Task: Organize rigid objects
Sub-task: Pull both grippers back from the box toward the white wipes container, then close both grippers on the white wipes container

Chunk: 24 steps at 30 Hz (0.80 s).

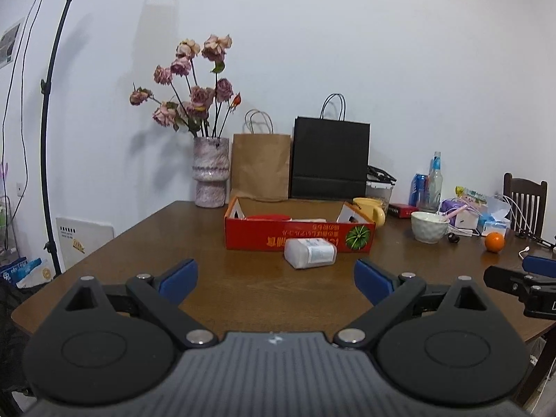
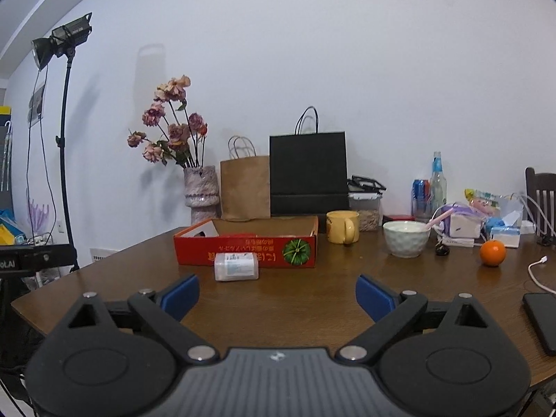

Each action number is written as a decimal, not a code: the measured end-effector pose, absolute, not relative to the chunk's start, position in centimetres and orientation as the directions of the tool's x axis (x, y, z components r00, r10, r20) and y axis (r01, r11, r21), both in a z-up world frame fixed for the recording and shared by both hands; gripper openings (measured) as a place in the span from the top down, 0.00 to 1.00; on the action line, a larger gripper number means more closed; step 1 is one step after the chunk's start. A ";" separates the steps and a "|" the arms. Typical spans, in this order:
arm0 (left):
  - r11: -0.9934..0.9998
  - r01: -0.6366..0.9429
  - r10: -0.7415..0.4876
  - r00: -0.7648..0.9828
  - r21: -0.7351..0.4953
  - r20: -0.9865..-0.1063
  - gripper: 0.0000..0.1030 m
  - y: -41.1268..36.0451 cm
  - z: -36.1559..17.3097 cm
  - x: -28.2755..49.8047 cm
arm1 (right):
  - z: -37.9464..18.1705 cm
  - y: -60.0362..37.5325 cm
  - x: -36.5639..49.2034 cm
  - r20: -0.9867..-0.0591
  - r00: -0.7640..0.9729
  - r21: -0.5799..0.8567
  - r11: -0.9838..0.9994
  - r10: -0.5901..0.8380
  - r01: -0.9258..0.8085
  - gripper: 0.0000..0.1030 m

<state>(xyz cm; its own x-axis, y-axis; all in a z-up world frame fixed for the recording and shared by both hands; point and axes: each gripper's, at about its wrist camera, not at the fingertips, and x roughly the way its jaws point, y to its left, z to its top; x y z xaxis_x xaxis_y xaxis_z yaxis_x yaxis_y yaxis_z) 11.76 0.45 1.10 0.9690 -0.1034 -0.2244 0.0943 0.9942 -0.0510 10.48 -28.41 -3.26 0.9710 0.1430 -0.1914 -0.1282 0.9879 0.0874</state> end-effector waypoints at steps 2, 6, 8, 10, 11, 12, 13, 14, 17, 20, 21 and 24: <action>0.994 0.093 -0.102 0.966 -0.051 -0.236 0.04 0.5 0.8 12.3 | -3.6 -28.3 11.0 -0.194 0.971 0.083 0.988 0.140 -0.126 0.06; 0.994 0.096 -0.105 0.956 -0.047 -0.274 0.05 0.1 0.2 14.5 | -3.9 -28.1 13.3 -0.234 0.963 0.091 0.989 0.136 -0.118 0.06; 0.994 0.099 -0.108 0.951 -0.045 -0.291 0.05 -0.1 0.0 16.0 | -4.0 -28.3 14.8 -0.243 0.958 0.114 0.985 0.154 -0.129 0.06; 0.993 0.102 -0.115 0.943 -0.059 -0.312 0.05 -0.2 -0.1 17.7 | -4.0 -28.3 16.6 -0.248 0.947 0.129 0.976 0.202 -0.174 0.06; 0.992 0.105 -0.124 0.938 -0.074 -0.324 0.07 -0.2 -0.1 18.8 | -3.9 -28.3 17.7 -0.248 0.944 0.129 0.973 0.217 -0.190 0.06; 0.990 0.110 -0.135 0.931 -0.091 -0.340 0.08 -0.2 -0.1 20.2 | -3.8 -28.2 18.7 -0.252 0.942 0.125 0.972 0.223 -0.197 0.07; 0.987 0.116 -0.147 0.925 -0.108 -0.351 0.09 -0.3 0.0 21.5 | -3.7 -28.1 20.0 -0.257 0.939 0.117 0.972 0.229 -0.205 0.07; 0.985 0.123 -0.159 0.919 -0.121 -0.360 0.11 -0.4 0.0 22.9 | -3.4 -28.0 21.2 -0.256 0.939 0.110 0.972 0.229 -0.207 0.07; 0.981 0.138 -0.179 0.907 -0.133 -0.382 0.14 -0.9 0.3 27.3 | -2.7 -27.7 25.7 -0.276 0.927 0.119 0.966 0.255 -0.230 0.06; 0.978 0.148 -0.196 0.895 -0.147 -0.401 0.18 -1.7 0.2 31.7 | -2.4 -27.7 31.7 -0.355 0.874 0.200 0.940 0.332 -0.276 0.06; 0.976 0.154 -0.207 0.887 -0.157 -0.414 0.19 -1.9 0.1 33.4 | -2.4 -27.6 33.6 -0.371 0.860 0.219 0.933 0.350 -0.285 0.08; 0.971 0.159 -0.225 0.865 -0.181 -0.449 0.23 -2.5 -0.6 37.4 | -3.0 -26.8 39.2 -0.437 0.813 0.271 0.918 0.385 -0.290 0.14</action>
